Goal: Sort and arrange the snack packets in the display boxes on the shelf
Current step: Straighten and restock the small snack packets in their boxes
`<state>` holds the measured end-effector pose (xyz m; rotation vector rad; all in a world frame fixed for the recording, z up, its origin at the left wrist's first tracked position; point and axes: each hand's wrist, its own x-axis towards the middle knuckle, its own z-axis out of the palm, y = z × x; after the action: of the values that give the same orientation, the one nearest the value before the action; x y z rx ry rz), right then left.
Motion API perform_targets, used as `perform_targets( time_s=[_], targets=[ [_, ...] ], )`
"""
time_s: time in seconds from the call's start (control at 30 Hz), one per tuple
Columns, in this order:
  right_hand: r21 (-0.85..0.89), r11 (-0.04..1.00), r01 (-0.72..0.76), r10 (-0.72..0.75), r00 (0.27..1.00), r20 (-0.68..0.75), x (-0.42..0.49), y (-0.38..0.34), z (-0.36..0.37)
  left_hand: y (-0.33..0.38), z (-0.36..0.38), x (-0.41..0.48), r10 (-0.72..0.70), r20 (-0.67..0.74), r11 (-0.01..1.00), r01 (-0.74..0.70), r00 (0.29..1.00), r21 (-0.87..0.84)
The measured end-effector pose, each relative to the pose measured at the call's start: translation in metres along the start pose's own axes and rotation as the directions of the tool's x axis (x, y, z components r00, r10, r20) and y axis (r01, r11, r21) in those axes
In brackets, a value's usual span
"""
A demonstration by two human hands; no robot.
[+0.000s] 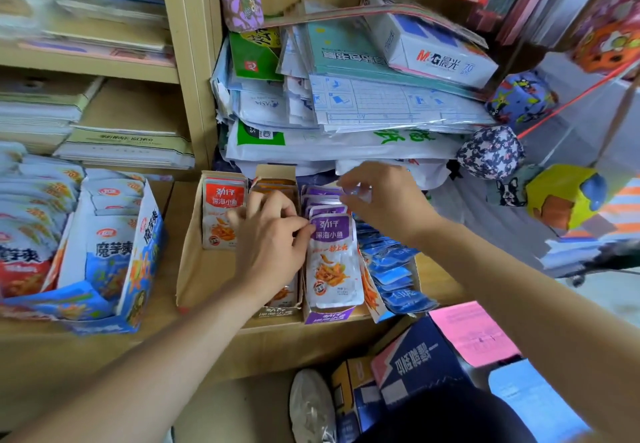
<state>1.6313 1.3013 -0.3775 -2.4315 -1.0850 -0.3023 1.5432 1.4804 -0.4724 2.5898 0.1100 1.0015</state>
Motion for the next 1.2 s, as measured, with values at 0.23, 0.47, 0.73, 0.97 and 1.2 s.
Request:
perform_targets(
  time_s=[0.23, 0.47, 0.73, 0.97, 1.2],
  targets=[
    [-0.044, 0.997, 0.07, -0.059, 0.973, 0.221, -0.097, -0.014, 0.032, -0.006, 0.003, 0.006, -0.015, 0.046, 0.998, 0.018, 0.999, -0.063],
    [-0.074, 0.996, 0.042, -0.033, 0.992, 0.12, -0.103, -0.009, 0.057, -0.019, 0.001, 0.006, 0.013, 0.246, 0.983, 0.033, 0.969, -0.182],
    [0.077, 0.985, -0.155, 0.155, 0.988, 0.018, -0.123, -0.004, 0.053, -0.017, -0.006, -0.001, 0.002, 0.329, 1.0, -0.003, 0.944, 0.004],
    [0.118, 0.965, -0.235, 0.214, 0.962, 0.167, -0.128, -0.012, 0.049, -0.006, -0.012, -0.012, 0.349, 0.272, 0.937, -0.329, 0.897, -0.118],
    [0.116, 0.96, -0.256, 0.25, 0.966, 0.066, -0.133, -0.015, 0.044, 0.007, -0.011, -0.029, 0.327, 0.326, 0.939, -0.343, 0.887, -0.009]
  ],
)
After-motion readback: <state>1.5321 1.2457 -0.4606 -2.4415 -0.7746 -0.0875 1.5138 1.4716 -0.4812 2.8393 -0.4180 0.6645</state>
